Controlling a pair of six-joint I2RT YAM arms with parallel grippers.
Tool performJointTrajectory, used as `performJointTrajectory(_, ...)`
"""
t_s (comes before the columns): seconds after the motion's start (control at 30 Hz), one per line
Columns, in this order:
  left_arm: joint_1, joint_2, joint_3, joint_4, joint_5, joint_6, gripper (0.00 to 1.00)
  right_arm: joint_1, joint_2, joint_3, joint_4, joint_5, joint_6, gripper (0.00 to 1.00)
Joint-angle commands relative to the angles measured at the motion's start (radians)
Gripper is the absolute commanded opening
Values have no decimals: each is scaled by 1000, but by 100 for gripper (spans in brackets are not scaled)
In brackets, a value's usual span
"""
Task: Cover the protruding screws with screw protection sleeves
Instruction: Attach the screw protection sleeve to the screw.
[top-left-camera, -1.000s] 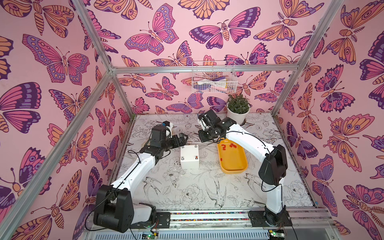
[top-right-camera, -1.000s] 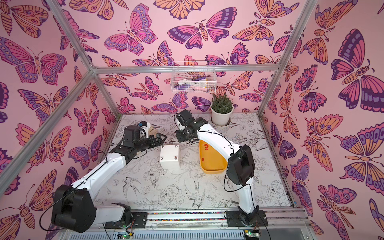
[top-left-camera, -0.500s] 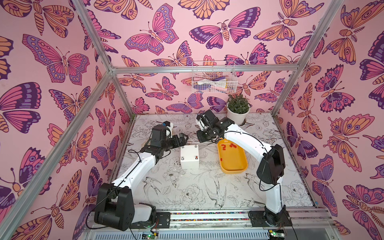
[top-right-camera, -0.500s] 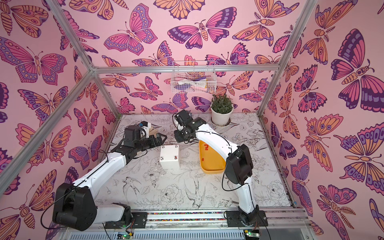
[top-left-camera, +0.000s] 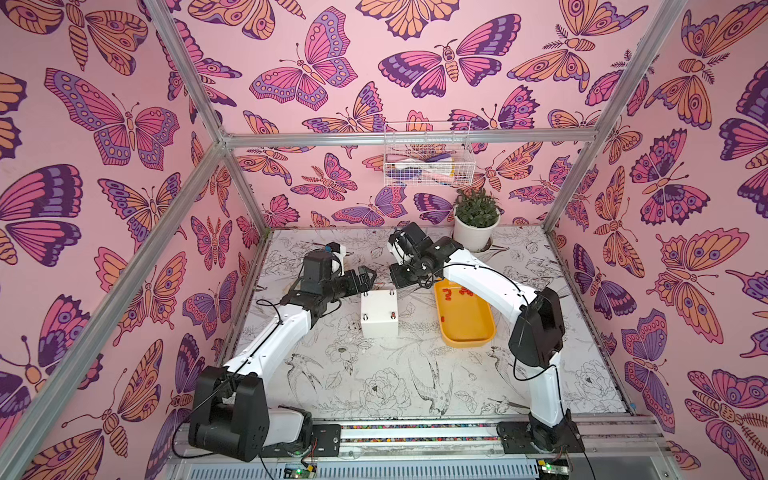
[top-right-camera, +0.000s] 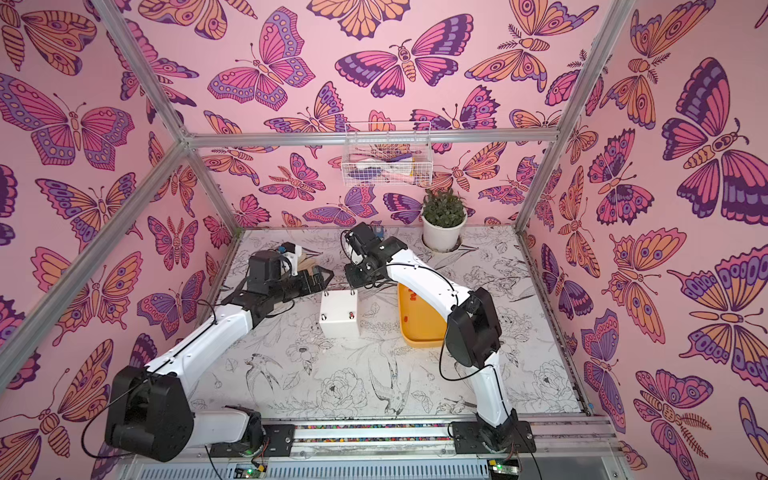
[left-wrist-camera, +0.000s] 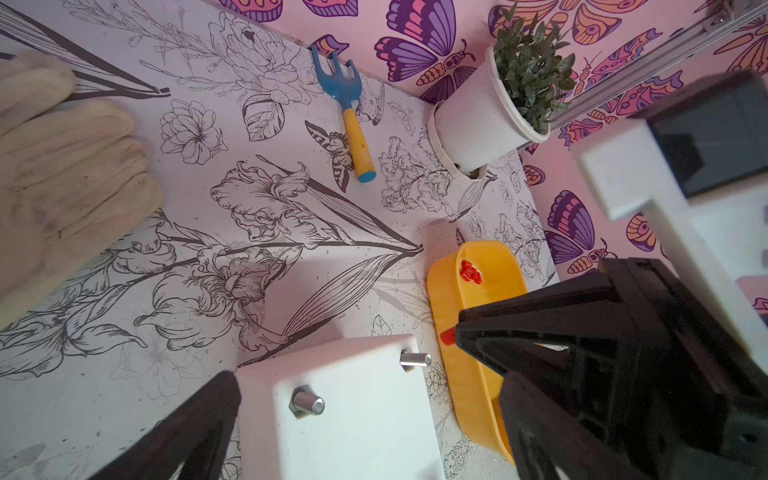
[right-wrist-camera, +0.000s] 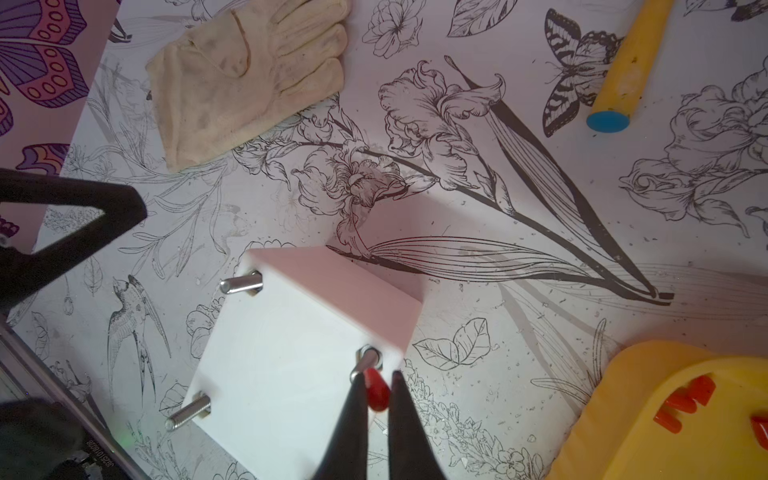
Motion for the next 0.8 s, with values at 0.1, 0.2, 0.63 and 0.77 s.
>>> performJointTrajectory(0.1,9,7,-13,21,24,4,100,13,16,28,-24,-15,-7,13)
performJointTrajectory(0.2,8,7,-14,22,24,3,100,13,17,28,-25,-18,-7,13)
performJointTrajectory(0.63,9,7,-14,23,27,2,100,16,22,26,-25,-24,-8,13)
performJointTrajectory(0.77,9,7,-14,23,27,2,100,17,24,25,-25,-24,-8,13)
